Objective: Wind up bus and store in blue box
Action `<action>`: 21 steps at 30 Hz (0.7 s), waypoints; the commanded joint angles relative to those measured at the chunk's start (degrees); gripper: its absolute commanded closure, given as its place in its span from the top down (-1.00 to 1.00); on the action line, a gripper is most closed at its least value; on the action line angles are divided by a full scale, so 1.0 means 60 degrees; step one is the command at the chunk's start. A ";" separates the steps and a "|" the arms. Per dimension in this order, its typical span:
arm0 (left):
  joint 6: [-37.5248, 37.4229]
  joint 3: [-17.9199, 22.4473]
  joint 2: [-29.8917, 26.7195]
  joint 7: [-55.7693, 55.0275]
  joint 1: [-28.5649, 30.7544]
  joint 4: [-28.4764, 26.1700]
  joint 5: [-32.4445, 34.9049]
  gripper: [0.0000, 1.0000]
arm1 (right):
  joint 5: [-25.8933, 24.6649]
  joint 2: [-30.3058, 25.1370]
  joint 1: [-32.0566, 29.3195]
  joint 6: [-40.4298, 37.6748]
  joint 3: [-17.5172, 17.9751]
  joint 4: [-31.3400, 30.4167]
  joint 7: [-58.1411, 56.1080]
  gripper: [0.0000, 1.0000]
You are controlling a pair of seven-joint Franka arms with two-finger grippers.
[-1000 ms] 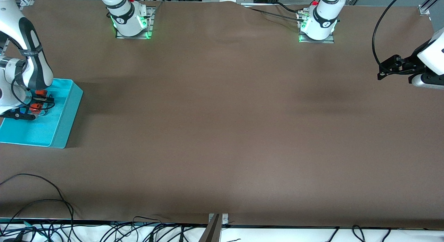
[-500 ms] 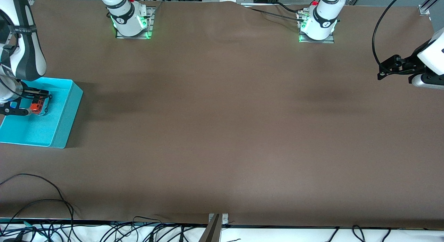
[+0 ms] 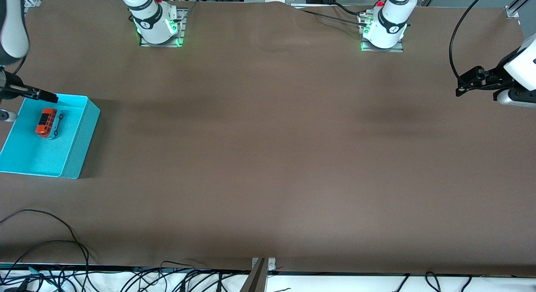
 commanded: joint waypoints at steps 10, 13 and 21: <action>-0.0267 0.0005 0.0208 -0.0036 0.0068 0.0418 0.0030 1.00 | 0.1872 -0.1508 0.0718 -0.1998 0.0032 0.1031 0.0071 1.00; -0.0267 0.0005 0.0208 -0.0021 0.0098 0.0374 0.0030 1.00 | 0.1901 -0.1421 0.1230 -0.2219 0.0032 0.1442 0.0114 1.00; -0.0281 -0.0024 0.0208 -0.0066 0.0068 0.0404 0.0030 1.00 | 0.2649 -0.1114 0.2226 -0.2087 -0.0012 0.1896 0.1052 1.00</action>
